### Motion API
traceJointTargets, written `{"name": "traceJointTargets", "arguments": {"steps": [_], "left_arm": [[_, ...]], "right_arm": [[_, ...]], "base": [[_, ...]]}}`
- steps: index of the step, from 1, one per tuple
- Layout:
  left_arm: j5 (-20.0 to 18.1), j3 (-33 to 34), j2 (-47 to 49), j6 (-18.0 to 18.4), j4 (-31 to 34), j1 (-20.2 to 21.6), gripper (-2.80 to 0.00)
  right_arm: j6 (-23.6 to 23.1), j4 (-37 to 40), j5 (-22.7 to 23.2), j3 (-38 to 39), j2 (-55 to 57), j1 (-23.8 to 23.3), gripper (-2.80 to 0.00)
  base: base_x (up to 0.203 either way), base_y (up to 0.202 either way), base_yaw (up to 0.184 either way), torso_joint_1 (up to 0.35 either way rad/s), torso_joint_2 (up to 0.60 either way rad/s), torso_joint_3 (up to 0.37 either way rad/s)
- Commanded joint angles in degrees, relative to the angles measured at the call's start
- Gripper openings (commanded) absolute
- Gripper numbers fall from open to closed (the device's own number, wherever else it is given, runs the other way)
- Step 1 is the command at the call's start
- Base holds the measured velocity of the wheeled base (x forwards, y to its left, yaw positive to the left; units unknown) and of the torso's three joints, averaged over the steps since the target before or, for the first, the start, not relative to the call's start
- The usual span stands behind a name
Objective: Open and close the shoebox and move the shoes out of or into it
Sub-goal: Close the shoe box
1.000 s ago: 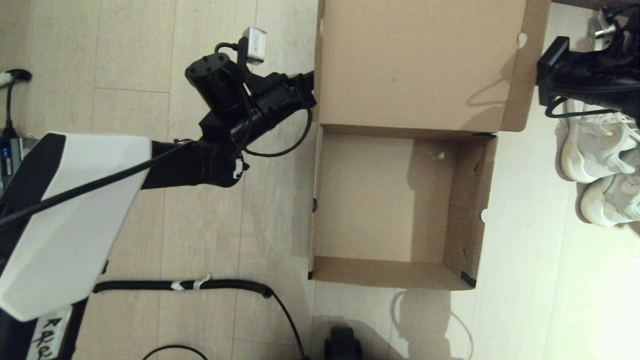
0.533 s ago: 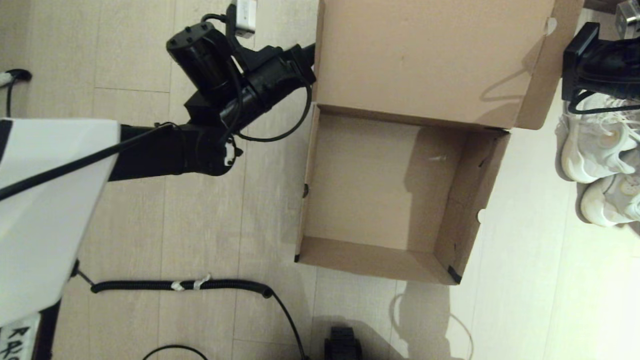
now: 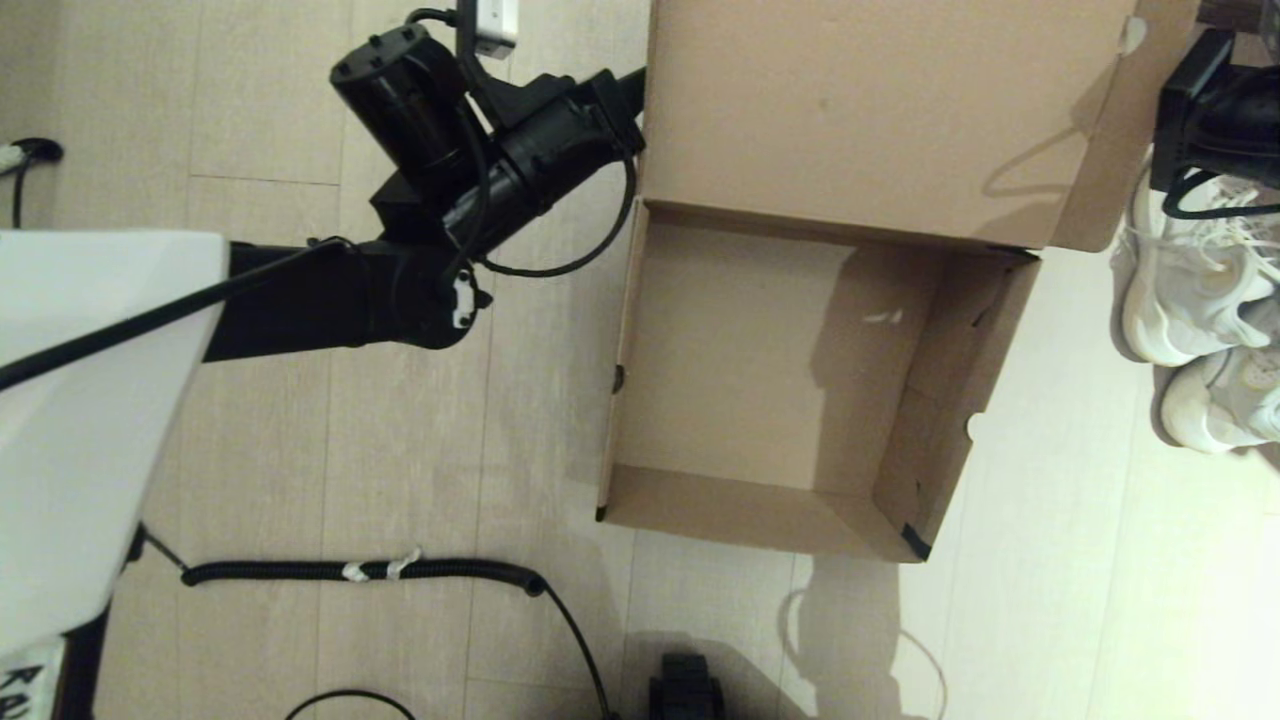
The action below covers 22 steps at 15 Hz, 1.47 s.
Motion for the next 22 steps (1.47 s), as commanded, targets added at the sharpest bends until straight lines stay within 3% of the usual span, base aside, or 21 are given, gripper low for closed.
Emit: {"name": "traceJointTargets", "arguments": {"steps": [1,6,22], "left_arm": [[-0.2,0.0,0.1,-0.1,-0.3,-0.7,-2.8],[-0.2,0.1,1.0,-0.1,-0.9,-1.2,-2.8],[-0.4,2.0,-2.1,-0.2,-0.8,-1.9,-2.8]], "right_arm": [[0.3,-0.2,1.8,-0.7,0.6,-0.7,-2.8],[1.9,-0.2,6.6,-6.1,3.1,-3.3,-2.8],[2.3,-1.2,6.7,-6.7,4.9,-4.1,-2.8]], "base": [[0.0,0.0,0.0,0.0,0.0,0.0],[0.0,0.0,0.0,0.0,0.0,0.0],[0.0,0.0,0.0,0.0,0.0,0.0]]}}
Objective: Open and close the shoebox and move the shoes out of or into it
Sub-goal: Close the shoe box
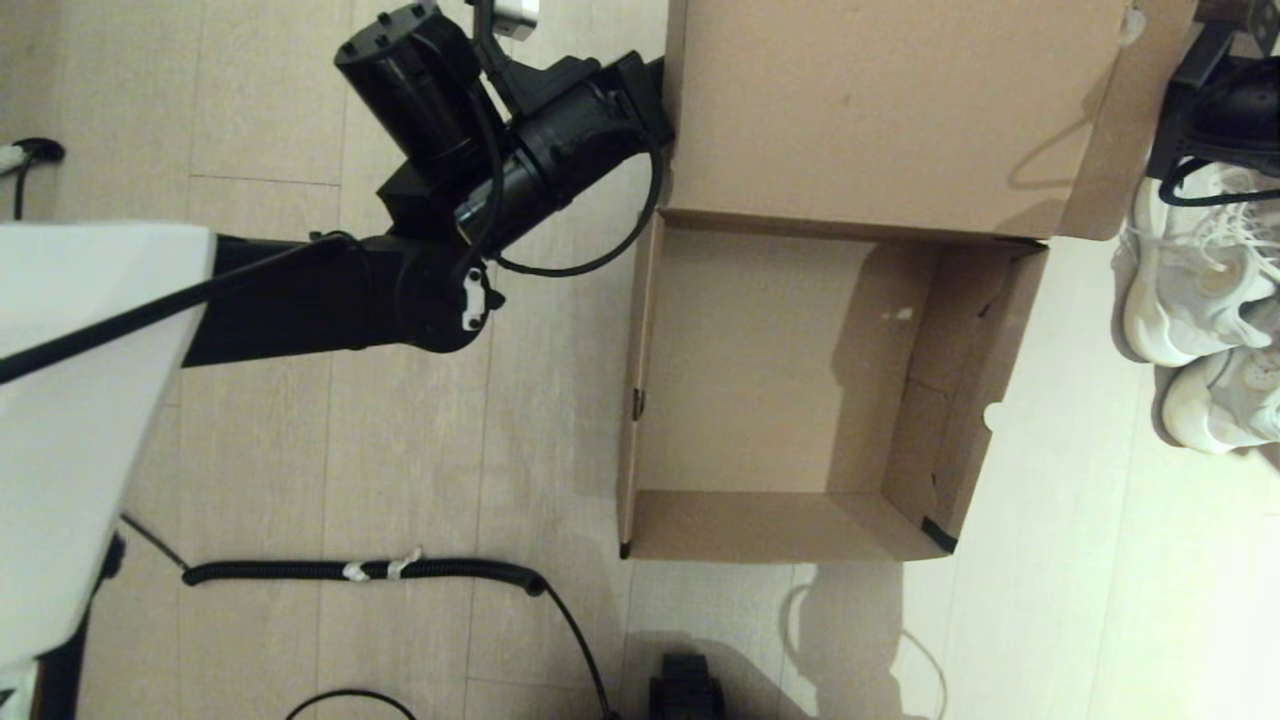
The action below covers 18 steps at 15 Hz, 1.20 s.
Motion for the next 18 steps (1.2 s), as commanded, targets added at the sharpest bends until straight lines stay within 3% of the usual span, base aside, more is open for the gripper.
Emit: {"name": "traceJointTargets", "arguments": {"steps": [1,6,18], "left_arm": [[-0.1,0.8,-0.2,-0.1,-0.4,0.0,-2.8],[-0.2,0.9,-0.3,-0.2,-0.5,0.0,-2.8],[-0.4,0.5,0.3,-0.3,-0.5,-0.1,-2.8]], "right_arm": [[0.3,-0.2,0.2,-0.4,0.4,-0.5,-2.8],[0.5,-0.1,1.5,-4.6,2.4,-1.1,-2.8],[1.8,-0.1,4.1,-5.0,1.1,-3.2,-2.8]], "base": [[0.0,0.0,0.0,0.0,0.0,0.0],[0.0,0.0,0.0,0.0,0.0,0.0],[0.0,0.0,0.0,0.0,0.0,0.0]]}}
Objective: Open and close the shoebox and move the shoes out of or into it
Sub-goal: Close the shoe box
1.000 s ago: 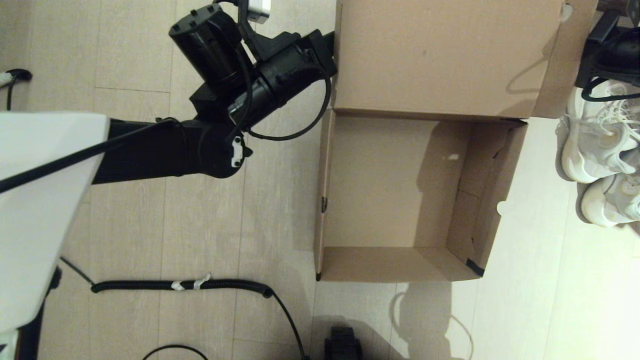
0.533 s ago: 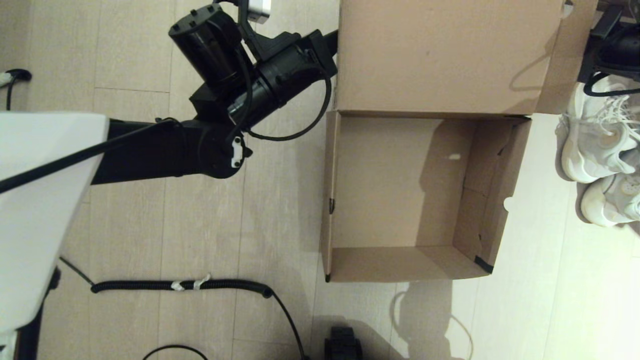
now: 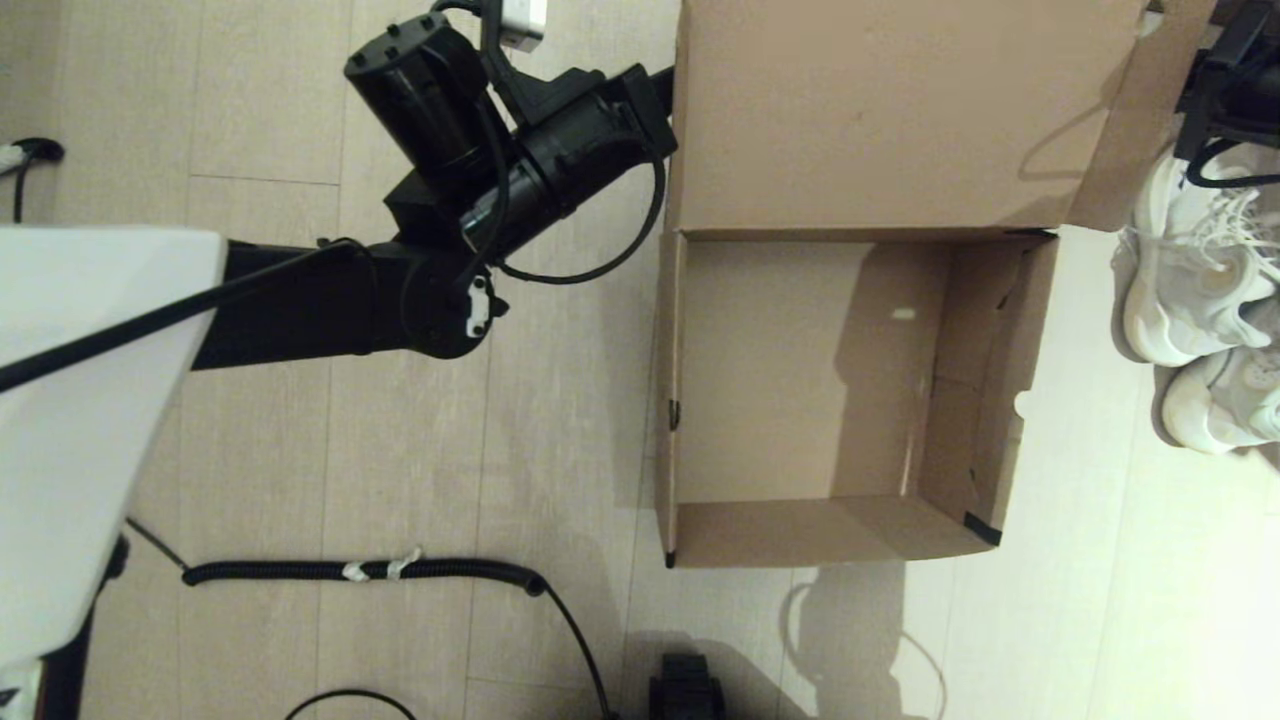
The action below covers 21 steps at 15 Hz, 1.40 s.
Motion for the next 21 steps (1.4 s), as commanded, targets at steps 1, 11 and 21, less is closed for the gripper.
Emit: {"name": "traceJointTargets", "arguments": {"steps": [1,11,21], "left_arm": [[-0.3,-0.4,0.1,-0.1,-0.1,0.0,-2.8],[-1.0,-0.6,-1.4,-0.1,0.3,0.3,-2.8],[-1.0,-0.6,-7.6,-0.1,4.5,-1.7,-2.8]], "right_arm": [[0.3,-0.1,1.1,-0.6,-0.5,-0.1,-2.8],[3.0,-0.1,2.0,-3.4,-1.8,-0.9,-2.8],[3.8,-0.1,3.9,2.1,-8.8,-3.3,-2.8]], "base": [[0.0,0.0,0.0,0.0,0.0,0.0],[0.0,0.0,0.0,0.0,0.0,0.0],[0.0,0.0,0.0,0.0,0.0,0.0]]}}
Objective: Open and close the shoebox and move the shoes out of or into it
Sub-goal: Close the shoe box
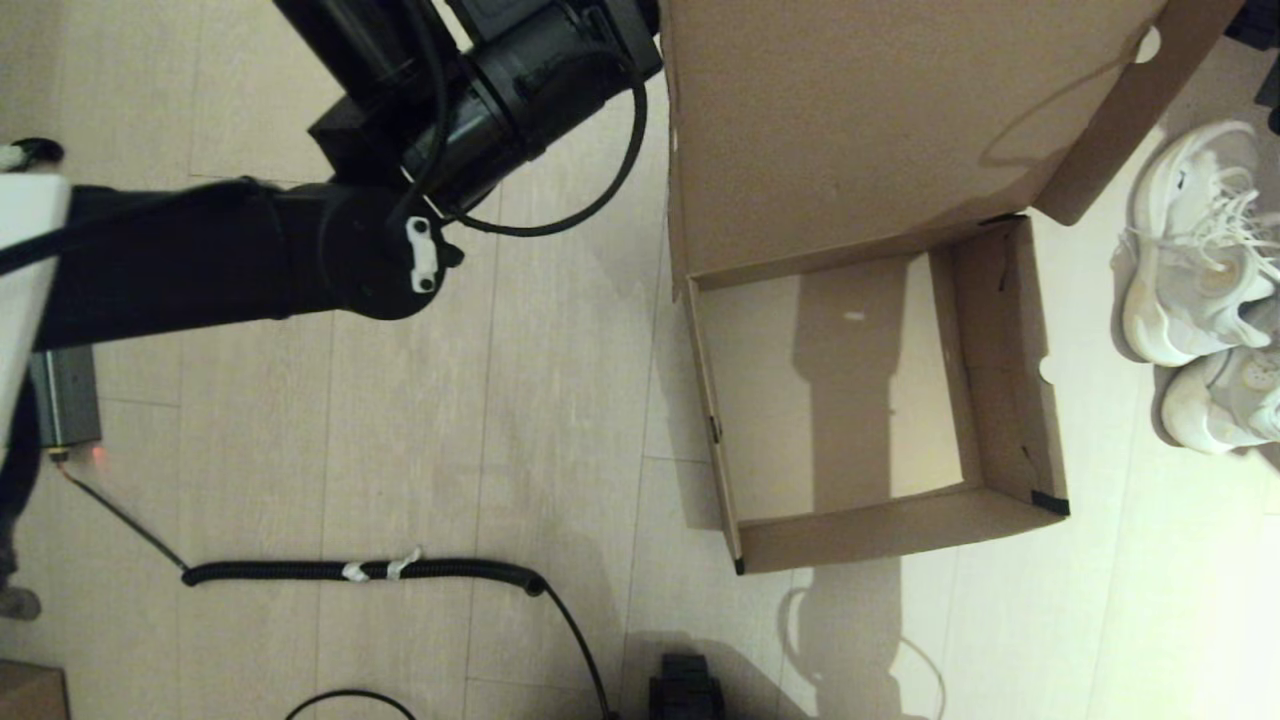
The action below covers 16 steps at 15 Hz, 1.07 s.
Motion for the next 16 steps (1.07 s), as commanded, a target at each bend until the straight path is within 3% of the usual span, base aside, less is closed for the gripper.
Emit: {"name": "traceJointTargets", "arguments": {"steps": [1,7,13,16], "left_arm": [[-0.1,-0.1,-2.2,-0.1,0.5,-1.5,-2.8],[0.7,2.9,-5.7,0.2,1.4,-7.2,-2.8],[0.8,14.3,-11.8,4.0,0.4,-11.4,-2.8],[0.5,23.6,-16.3,6.5,0.1,-13.8,-2.8]], "right_arm": [[0.3,-0.1,0.4,1.1,-2.2,-0.4,-2.8],[0.3,-0.2,0.4,7.1,-7.7,-3.1,-2.8],[-0.4,-0.2,-0.3,19.5,-20.6,-15.3,-2.8],[-0.5,-0.1,-0.8,24.6,-25.7,-23.1,-2.8]], "base": [[0.0,0.0,0.0,0.0,0.0,0.0],[0.0,0.0,0.0,0.0,0.0,0.0],[0.0,0.0,0.0,0.0,0.0,0.0],[0.0,0.0,0.0,0.0,0.0,0.0]]}}
